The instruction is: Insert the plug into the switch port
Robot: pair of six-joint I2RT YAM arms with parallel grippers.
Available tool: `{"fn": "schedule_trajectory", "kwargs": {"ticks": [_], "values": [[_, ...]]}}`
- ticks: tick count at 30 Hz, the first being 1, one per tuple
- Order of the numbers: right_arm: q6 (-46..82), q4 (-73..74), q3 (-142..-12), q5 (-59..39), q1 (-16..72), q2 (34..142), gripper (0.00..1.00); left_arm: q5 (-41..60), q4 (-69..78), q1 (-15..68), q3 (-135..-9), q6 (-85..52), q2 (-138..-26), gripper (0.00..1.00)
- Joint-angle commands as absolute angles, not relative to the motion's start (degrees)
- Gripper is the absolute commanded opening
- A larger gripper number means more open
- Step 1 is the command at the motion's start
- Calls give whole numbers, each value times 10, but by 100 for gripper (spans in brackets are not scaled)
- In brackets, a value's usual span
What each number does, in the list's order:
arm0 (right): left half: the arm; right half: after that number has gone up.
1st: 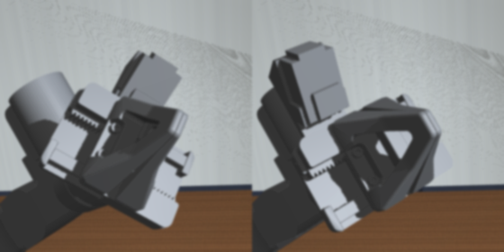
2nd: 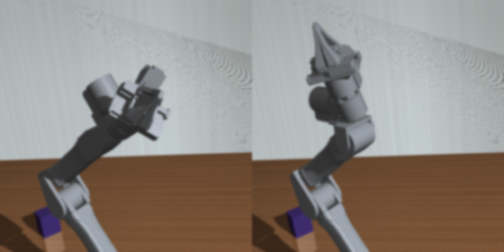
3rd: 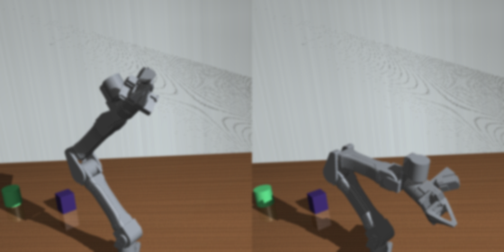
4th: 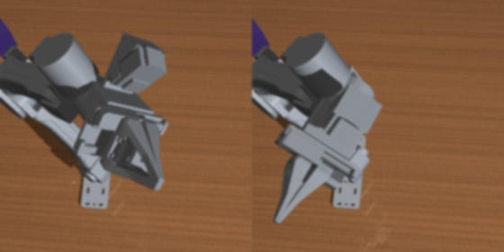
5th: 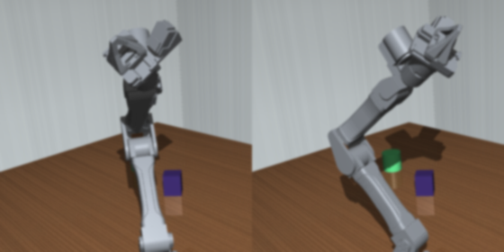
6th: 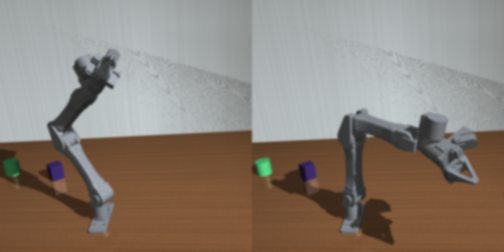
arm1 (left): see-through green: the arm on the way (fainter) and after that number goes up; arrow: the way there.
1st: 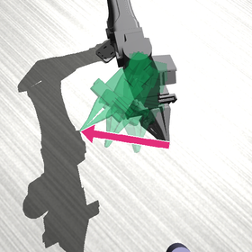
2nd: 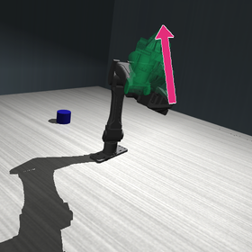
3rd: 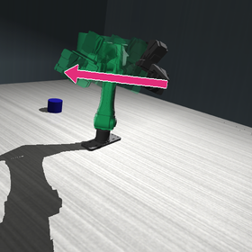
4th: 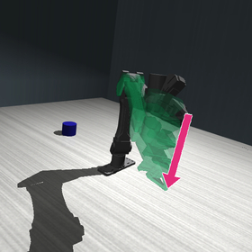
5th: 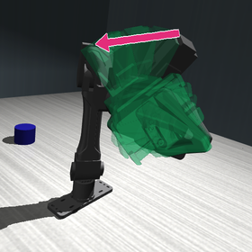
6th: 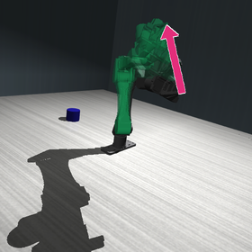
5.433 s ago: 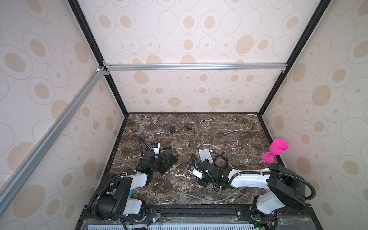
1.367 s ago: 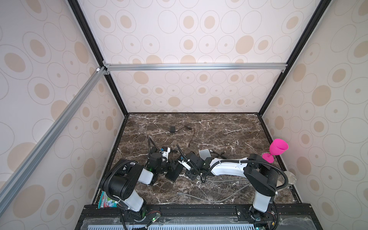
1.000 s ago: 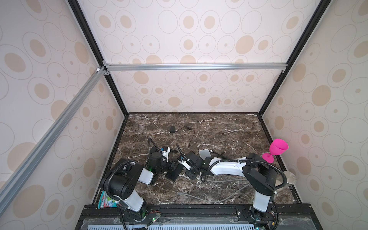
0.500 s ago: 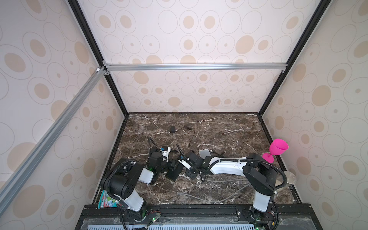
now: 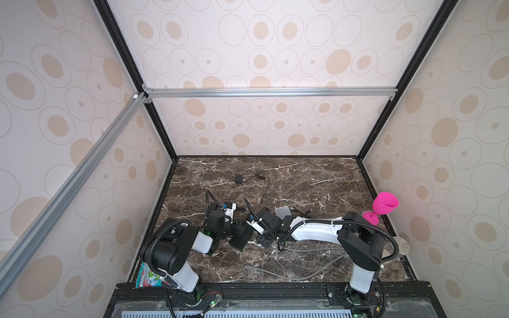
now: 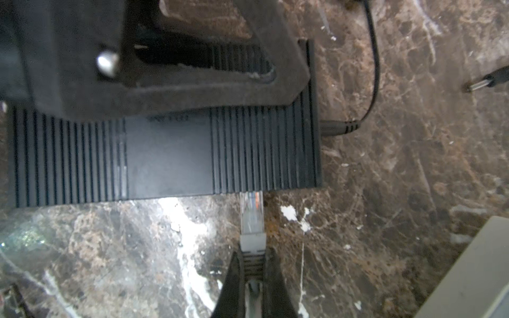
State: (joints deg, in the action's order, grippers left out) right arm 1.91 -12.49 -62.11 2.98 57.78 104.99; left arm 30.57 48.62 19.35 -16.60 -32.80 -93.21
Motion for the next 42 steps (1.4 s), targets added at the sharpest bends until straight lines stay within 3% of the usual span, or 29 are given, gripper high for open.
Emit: {"fn": "schedule_trajectory", "kwargs": {"ticks": [1,42], "values": [[15,-97,-638,23,576,1047,0,292,403,199,-163,-318,-954,37],[-50,-110,-780,-8,550,1115,0,317,421,200,-162,-326,-976,36]]}}
